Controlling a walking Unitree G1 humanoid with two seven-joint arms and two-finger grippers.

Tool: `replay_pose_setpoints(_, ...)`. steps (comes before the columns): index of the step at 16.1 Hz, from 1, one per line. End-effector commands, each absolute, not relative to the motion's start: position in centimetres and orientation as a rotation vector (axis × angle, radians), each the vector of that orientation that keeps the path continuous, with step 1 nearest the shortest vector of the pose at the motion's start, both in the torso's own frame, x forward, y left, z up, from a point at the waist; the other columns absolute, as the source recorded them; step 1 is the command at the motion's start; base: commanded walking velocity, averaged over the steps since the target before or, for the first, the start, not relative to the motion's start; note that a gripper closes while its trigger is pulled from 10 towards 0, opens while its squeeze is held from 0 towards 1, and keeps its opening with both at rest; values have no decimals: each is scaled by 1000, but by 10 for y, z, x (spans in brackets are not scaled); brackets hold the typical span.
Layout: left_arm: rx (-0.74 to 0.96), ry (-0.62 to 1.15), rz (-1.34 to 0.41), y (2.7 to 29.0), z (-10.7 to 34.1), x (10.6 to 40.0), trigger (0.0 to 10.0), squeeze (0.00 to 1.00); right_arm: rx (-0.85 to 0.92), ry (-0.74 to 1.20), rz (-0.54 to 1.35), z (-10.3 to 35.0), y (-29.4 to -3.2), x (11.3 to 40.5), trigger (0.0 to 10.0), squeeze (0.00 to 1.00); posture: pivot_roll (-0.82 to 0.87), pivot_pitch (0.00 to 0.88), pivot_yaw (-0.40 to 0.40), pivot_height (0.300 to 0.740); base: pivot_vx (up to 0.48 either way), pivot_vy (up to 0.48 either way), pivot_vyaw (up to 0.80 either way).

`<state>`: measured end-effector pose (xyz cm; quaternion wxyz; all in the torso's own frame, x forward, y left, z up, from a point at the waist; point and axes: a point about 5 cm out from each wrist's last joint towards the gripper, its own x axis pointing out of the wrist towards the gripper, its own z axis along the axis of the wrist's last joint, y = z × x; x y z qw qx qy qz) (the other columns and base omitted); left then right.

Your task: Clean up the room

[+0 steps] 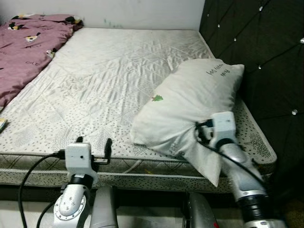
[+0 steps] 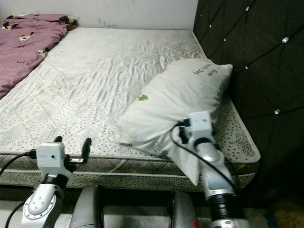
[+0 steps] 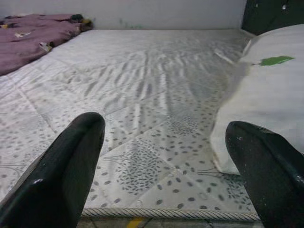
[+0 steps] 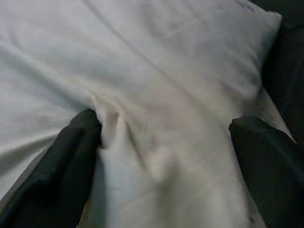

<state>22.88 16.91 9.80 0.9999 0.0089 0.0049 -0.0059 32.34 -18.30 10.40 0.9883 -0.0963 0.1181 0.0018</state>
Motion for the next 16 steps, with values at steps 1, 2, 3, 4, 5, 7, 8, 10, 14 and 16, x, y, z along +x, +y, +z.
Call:
replay_pose_setpoints(1, 19, 1, -12, 169, 101, 229, 10000, 0, -213, 292, -46, 96, -195, 318, 10000, 0, 35, 44, -18, 546, 0, 0, 0)
replay_pose_setpoints(2, 18, -1, -13, 169, 102, 230, 10000, 0, -189, 285, -48, 97, -196, 316, 10000, 0, 35, 44, -18, 546, 0, 0, 0)
replay_pose_setpoints(3, 17, -3, -15, 169, 102, 230, 10000, 0, -121, 260, -6, 101, -193, 313, 10000, 0, 36, 36, -14, 546, 0, 0, 0)
replay_pose_setpoints(4, 18, -3, -17, 169, 102, 230, 10000, 0, -75, 242, 54, 105, -190, 308, 10000, 0, 31, 31, -13, 546, 0, 0, 0)
replay_pose_setpoints(5, 20, -3, -19, 170, 102, 230, 10000, 0, -62, 230, 78, 106, -192, 302, 10000, 0, 28, 26, -12, 546, 0, 0, 0)
replay_pose_setpoints(7, 22, -3, -20, 171, 102, 231, 10000, 0, -93, 254, 64, 101, -201, 294, 10000, 0, 22, 22, -11, 546, 0, 0, 0)
replay_pose_setpoints(8, 22, -4, -24, 171, 102, 233, 10000, 0, -107, 297, 44, 93, -207, 288, 10000, 0, 14, 16, -10, 546, 0, 0, 0)
replay_pose_setpoints(10, 15, -9, -44, 166, 102, 238, 10000, 0, -98, 388, 39, 78, -205, 283, 10000, 0, 2, 0, -2, 546, 0, 0, 0)
replay_pose_setpoints(14, 11, -22, -70, 162, 103, 242, 10000, 0, -80, 325, 79, 86, -178, 304, 10000, 0, 21, 0, -4, 546, 0, 0, 0)
replay_pose_setpoints(16, 17, -28, -71, 168, 104, 245, 10000, 0, -73, 284, 98, 87, -175, 307, 10000, 0, 29, 0, -6, 546, 0, 0, 0)
